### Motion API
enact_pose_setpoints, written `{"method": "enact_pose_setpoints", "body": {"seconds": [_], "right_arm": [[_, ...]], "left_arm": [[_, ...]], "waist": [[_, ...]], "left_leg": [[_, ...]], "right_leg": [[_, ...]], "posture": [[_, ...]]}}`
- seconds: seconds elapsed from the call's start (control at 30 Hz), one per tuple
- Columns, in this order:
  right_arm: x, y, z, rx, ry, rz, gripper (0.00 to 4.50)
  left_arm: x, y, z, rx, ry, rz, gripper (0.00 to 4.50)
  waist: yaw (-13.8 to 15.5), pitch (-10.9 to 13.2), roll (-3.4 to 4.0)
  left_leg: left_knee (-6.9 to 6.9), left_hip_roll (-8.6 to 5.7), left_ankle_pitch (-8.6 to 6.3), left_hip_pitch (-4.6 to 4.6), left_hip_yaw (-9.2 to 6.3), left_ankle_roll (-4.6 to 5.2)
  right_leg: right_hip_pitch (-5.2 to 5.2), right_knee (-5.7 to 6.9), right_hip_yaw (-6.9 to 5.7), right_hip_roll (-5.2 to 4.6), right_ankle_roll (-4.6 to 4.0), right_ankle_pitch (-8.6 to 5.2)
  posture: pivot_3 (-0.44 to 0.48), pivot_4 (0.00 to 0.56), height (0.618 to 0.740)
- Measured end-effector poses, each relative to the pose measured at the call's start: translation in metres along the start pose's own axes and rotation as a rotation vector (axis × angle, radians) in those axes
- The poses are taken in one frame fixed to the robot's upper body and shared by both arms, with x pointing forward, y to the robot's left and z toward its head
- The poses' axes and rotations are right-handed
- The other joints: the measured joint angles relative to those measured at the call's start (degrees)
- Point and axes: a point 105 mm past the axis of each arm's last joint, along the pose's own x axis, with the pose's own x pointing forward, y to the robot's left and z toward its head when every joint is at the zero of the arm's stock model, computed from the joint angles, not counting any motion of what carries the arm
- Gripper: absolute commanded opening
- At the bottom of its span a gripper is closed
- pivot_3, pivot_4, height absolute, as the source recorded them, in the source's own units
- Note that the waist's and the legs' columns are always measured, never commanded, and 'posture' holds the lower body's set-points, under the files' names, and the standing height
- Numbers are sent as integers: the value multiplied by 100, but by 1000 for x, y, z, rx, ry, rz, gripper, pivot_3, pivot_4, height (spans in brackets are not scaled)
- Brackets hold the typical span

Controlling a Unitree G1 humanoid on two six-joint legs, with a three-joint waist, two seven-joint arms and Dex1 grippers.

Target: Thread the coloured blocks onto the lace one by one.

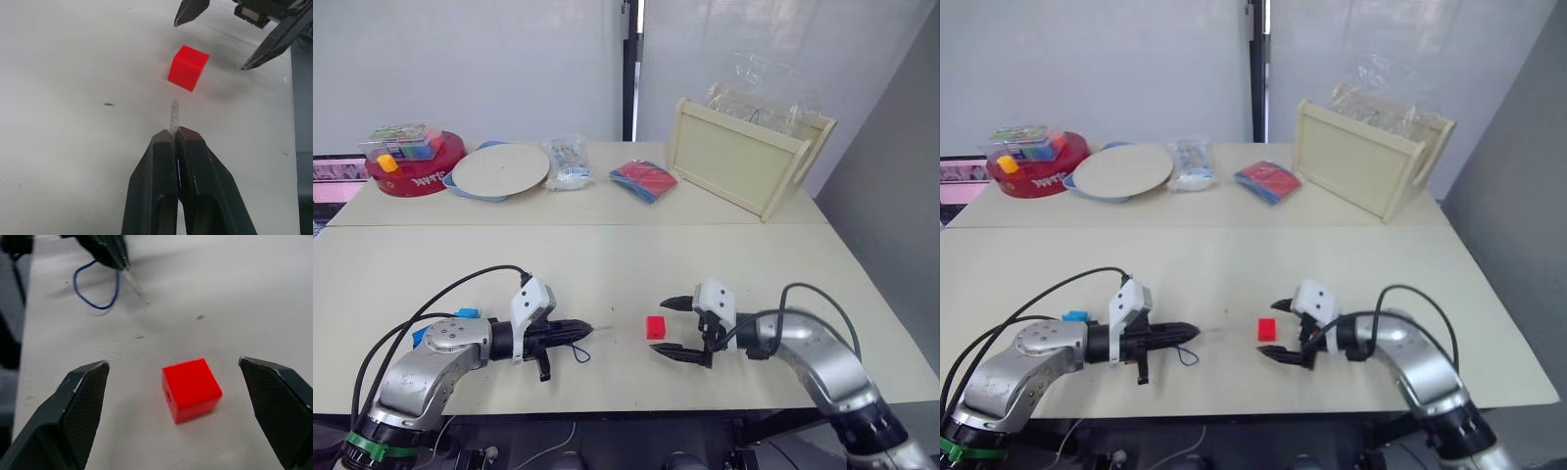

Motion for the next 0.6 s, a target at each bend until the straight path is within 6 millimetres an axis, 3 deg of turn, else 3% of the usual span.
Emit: {"method": "enact_pose_setpoints", "body": {"seconds": [0.1,0.3,0.6], "right_arm": [[4,-11,-2,-94,47,100,4477],[5,-36,-12,-203,97,136,4477],[10,-36,-26,-275,118,202,4477]], "left_arm": [[0,-5,2,14,-3,-6,0],[0,-10,2,11,2,-6,0],[0,-12,-1,-1,9,-3,0]], "waist": [[5,0,-1],[27,1,-1],[9,1,-1]], "left_leg": [[1,1,0,-2,-1,0],[3,-1,0,-6,0,-1],[1,1,1,-2,0,-2]], "right_leg": [[0,-2,-1,0,0,0],[0,-3,-2,-3,0,0],[-1,1,-1,-2,0,0]], "posture": [[0,150,740],[0,150,740],[0,150,740]]}}
